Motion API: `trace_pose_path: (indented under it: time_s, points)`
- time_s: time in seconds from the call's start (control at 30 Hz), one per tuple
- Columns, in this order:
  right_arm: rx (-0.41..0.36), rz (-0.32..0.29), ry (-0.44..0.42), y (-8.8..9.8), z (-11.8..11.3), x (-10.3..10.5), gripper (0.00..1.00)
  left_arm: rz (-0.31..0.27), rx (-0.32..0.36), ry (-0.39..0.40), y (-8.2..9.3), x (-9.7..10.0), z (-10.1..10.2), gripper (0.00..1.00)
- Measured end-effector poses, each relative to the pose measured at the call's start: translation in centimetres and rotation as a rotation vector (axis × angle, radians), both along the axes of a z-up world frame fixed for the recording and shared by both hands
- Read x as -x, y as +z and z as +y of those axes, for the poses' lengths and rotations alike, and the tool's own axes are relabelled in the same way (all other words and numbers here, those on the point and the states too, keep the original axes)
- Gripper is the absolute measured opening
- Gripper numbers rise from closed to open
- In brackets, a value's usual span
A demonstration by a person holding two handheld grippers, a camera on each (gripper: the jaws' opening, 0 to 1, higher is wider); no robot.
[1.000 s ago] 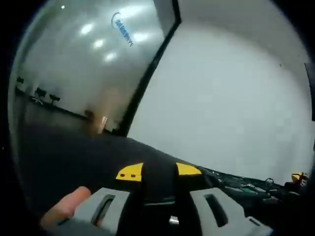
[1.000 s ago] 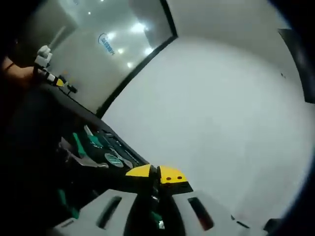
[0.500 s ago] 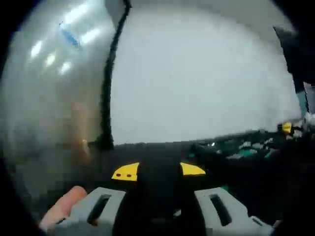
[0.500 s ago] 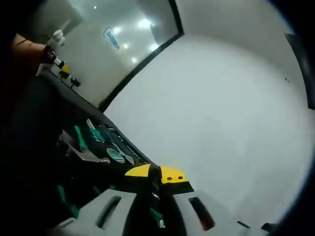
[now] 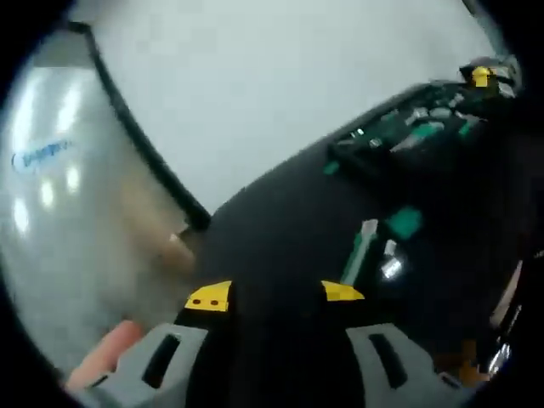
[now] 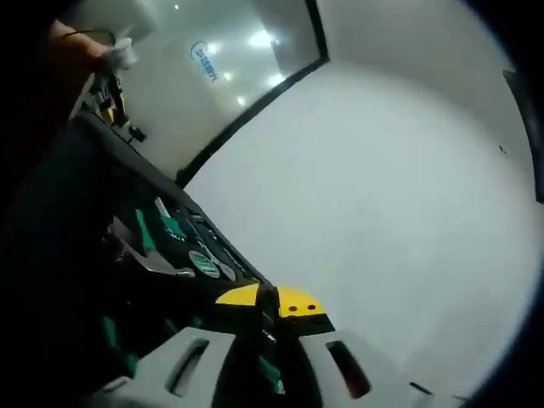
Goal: Pick up the tools and put them into their designated positions in the toolbox.
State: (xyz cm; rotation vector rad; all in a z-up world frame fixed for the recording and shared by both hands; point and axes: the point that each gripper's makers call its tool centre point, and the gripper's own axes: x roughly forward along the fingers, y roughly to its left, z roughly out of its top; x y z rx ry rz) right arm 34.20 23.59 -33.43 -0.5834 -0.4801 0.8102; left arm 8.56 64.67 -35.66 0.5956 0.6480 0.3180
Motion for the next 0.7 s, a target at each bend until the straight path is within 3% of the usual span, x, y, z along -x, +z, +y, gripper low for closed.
trace_pose_path:
  time_s: [0.1,0.17,0.3,0.4,0.57,0.7]
  points:
    - [-0.002,-0.005,0.009,0.1,0.1,0.1,0.03,0.108,-0.048,-0.036,1.1,-0.2,-0.7,0.36]
    - [0.012,-0.013,0.014,0.0,0.3,0.2,0.03,0.188,-0.040,-0.074,0.6,-0.9,-1.7,0.36]
    - [0.019,-0.019,0.021,-0.1,0.3,0.5,0.03,0.424,-0.048,-0.115,-2.1,-1.5,-0.7,0.33]
    - [0.018,-0.015,0.016,-0.1,0.3,0.4,0.03,0.553,-0.075,-0.127,-3.3,-2.1,0.1,0.27]
    - [0.016,-0.016,0.013,0.0,0.2,0.4,0.03,0.650,-0.039,-0.186,-4.6,-3.0,-1.0,0.28]
    - [0.023,-0.022,0.015,0.0,0.2,0.8,0.03,0.738,0.014,-0.212,-5.7,-2.4,-2.2,0.31]
